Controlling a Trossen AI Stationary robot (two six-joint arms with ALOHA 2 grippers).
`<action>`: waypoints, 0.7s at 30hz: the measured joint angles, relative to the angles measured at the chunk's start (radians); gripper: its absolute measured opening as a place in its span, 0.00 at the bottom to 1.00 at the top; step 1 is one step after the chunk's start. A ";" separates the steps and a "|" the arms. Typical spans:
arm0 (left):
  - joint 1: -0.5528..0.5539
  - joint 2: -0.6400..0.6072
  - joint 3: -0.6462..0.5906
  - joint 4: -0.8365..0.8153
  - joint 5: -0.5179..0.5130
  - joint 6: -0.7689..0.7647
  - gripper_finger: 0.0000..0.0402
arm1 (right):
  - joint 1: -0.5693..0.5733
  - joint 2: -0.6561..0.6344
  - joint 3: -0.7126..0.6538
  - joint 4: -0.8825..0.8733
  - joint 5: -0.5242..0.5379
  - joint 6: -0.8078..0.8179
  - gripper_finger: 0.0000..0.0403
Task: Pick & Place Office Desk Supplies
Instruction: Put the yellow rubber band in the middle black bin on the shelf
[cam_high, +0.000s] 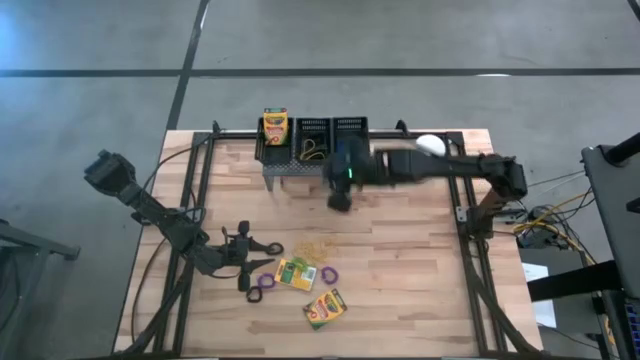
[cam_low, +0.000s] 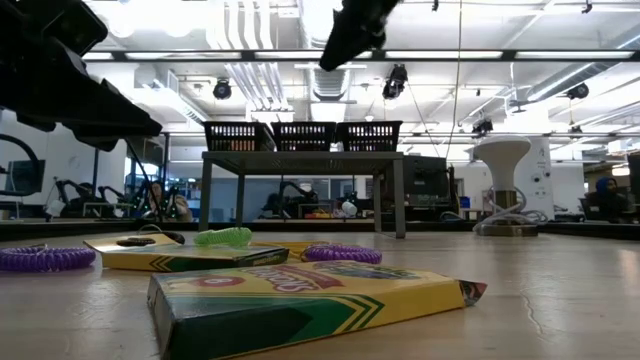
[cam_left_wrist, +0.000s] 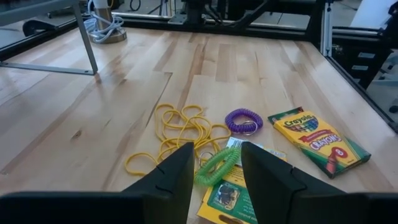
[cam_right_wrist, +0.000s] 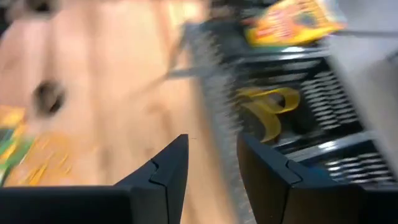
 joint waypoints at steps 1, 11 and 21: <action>0.000 0.000 0.000 0.005 0.000 0.000 0.34 | 0.029 -0.012 -0.046 0.013 0.013 0.014 0.31; 0.003 0.000 0.000 0.158 -0.004 0.133 0.34 | 0.262 -0.145 -0.711 0.657 0.017 0.167 0.24; 0.121 0.000 0.048 0.249 0.044 0.152 0.34 | 0.310 -0.026 -1.091 1.564 -0.124 0.128 0.20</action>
